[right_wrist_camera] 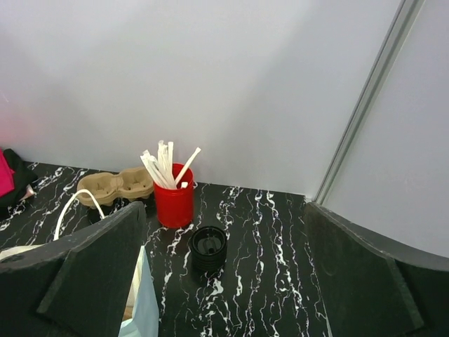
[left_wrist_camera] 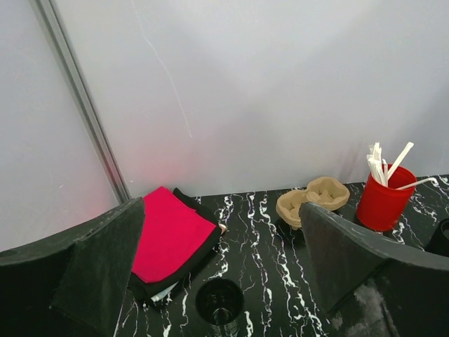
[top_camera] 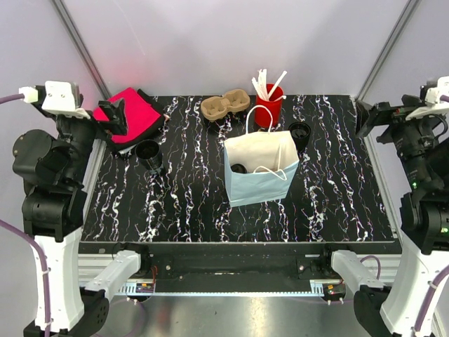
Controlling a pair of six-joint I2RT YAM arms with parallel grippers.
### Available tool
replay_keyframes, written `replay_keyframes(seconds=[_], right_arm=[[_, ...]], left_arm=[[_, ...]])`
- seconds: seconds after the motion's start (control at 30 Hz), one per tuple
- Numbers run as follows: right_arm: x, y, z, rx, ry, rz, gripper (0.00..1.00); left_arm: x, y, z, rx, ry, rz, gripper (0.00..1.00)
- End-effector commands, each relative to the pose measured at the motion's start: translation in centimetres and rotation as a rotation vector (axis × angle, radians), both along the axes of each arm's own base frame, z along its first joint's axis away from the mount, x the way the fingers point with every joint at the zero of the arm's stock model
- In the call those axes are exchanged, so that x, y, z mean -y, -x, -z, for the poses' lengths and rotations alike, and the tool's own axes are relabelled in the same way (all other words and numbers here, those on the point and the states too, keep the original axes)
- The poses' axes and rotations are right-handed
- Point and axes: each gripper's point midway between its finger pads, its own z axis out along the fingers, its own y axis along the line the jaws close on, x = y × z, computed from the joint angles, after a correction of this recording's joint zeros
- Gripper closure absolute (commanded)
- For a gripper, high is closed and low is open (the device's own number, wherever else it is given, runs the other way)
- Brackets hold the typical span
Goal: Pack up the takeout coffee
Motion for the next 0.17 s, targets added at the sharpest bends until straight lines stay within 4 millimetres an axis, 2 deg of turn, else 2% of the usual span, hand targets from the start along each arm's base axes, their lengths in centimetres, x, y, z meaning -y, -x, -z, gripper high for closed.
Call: replay_keyframes(seconds=[0.0,0.13], right_arm=[[-0.10,0.51,-0.83,0.030,-0.023,-0.003,0.00],[-0.37,0.84,-0.96,0.034,-0.022,-0.017,0.00]], left_arm=[[0.08,0.28,-0.19,0.016,0.016,0.011,0.01],[-0.16,0.51,-0.25,0.019,0.021,0.002,0.01]])
